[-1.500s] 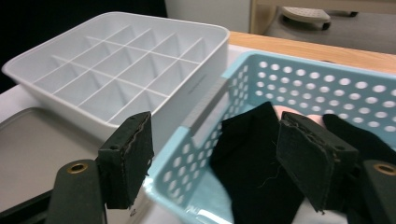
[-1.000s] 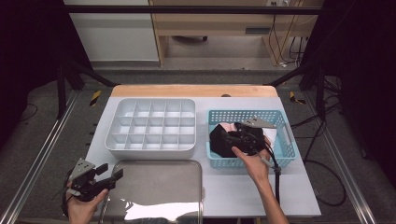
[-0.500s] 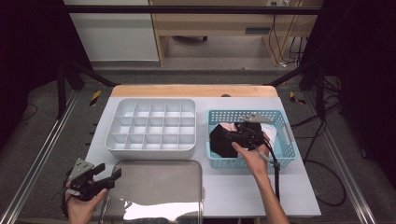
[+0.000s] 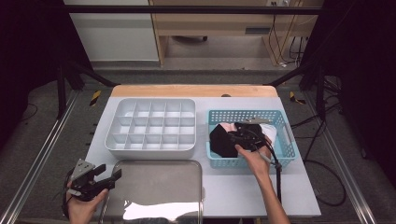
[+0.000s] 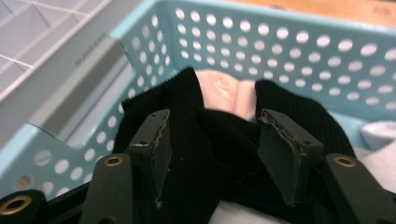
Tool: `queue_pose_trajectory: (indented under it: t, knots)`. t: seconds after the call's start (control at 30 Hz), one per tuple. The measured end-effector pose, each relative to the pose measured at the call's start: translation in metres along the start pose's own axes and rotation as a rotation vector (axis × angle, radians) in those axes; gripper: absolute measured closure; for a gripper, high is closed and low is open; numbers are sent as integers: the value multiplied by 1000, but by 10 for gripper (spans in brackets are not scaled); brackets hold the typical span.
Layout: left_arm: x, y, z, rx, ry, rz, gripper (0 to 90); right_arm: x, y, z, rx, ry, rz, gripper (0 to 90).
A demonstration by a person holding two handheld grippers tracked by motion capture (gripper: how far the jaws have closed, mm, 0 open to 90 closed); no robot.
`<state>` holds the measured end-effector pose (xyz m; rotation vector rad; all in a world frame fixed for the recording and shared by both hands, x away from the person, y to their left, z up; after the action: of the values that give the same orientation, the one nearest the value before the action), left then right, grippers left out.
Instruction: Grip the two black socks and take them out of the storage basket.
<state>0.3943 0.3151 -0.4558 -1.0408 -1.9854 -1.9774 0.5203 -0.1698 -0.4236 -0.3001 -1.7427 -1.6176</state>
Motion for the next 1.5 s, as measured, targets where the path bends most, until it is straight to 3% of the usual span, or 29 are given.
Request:
queue_pose_trajectory:
  t: [0.13,0.67,0.77,0.87,0.97,1.13,1.5]
  knots:
    - [0,0,0,0,-1,1,302,-2,-2,-2,-10,-9,26,451]
    - [-1,-1,1,0,-7,7,319,-8,-4,3,-32,37,138,531]
    - [-1,-1,1,1,-8,7,324,-9,-5,4,-33,41,163,592]
    - [-1,-1,1,2,-10,6,325,-12,-7,6,-18,41,200,755]
    - [-1,-1,1,3,-10,7,327,-12,-7,7,-15,55,197,816]
    - [-1,-1,1,4,-10,7,327,-6,-6,4,-37,79,168,830]
    - [0,-2,2,7,-8,6,327,27,5,-3,-70,123,9,833]
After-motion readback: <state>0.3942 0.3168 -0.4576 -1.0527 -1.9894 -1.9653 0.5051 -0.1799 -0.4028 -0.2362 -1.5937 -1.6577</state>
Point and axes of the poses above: each handheld gripper's, and its own axes: x roughly backward along the jaws, y roughly out of its top, z roughly to its left, the point moved 1 cm from there along -x, roughly forward along the jaws, and after that the axes turned 1 degree about -y, right-handed, at the moved point
